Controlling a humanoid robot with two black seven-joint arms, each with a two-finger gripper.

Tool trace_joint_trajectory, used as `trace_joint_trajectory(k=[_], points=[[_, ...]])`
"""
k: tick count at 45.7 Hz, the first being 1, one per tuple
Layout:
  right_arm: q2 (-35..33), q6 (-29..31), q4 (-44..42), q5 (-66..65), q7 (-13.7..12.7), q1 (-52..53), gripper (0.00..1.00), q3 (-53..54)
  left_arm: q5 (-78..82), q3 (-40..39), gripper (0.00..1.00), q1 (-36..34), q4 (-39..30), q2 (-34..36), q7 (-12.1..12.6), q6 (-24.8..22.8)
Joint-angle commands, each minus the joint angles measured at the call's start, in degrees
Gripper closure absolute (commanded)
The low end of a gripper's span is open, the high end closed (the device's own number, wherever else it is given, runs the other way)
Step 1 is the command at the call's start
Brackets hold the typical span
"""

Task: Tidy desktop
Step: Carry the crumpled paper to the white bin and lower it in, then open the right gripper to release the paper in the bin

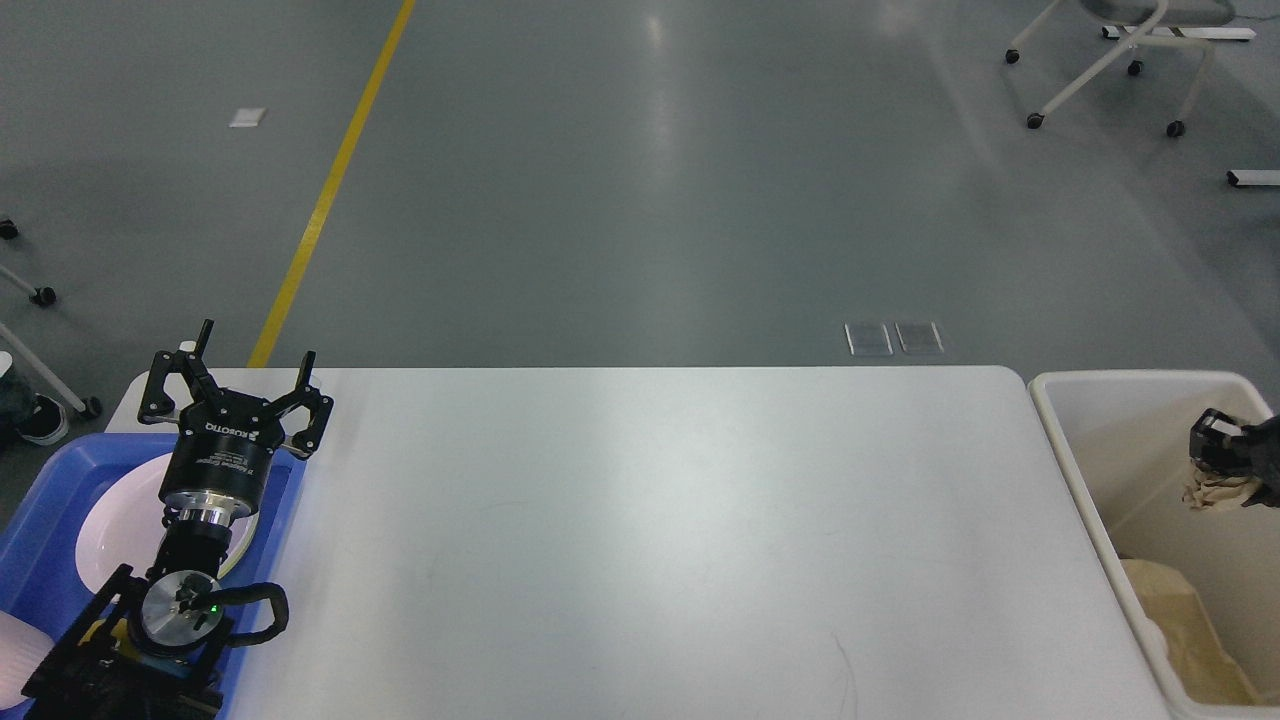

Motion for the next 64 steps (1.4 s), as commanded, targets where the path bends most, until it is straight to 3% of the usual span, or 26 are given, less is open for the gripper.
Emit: trace_joint_trajectory(k=[1, 12, 20, 35, 36, 41, 42, 64], points=[[1.91, -1.56, -11.50, -0.01, 0.06, -13.79, 1.00, 7.48, 0.02, 0.00, 0.04, 0.00, 0.00, 0.00, -0.07, 0.01], [12.01, -13.95, -28.29, 0.61, 0.15, -33.05, 1.00, 10.83, 0.02, 0.00, 0.04, 0.00, 0.00, 0.00, 0.02, -0.08], [16.85, -22.04, -32.61, 0.61, -0.12, -40.26, 1.00, 11.18, 0.02, 0.00, 0.04, 0.00, 0.00, 0.00, -0.07, 0.01], [17.65, -24.24, -32.96, 0.70, -0.12, -41.76, 1.00, 11.36, 0.02, 0.00, 0.04, 0.00, 0.00, 0.00, -0.07, 0.01], [17.65, -24.33, -32.96, 0.70, -0.12, -41.76, 0.95, 11.27, 0.02, 0.00, 0.04, 0.00, 0.00, 0.00, 0.02, 0.01], [17.65, -27.14, -33.05, 0.78, -0.12, -41.67, 0.07, 11.27, 0.02, 0.00, 0.04, 0.00, 0.00, 0.00, 0.02, -0.08], [17.82, -27.75, -32.96, 0.78, -0.12, -41.67, 0.00, 11.27, 0.02, 0.00, 0.04, 0.00, 0.00, 0.00, -0.07, 0.01], [18.52, -28.11, -32.61, 0.26, -0.12, -42.02, 0.00, 11.27, 0.02, 0.00, 0.04, 0.00, 0.00, 0.00, 0.02, 0.01]])
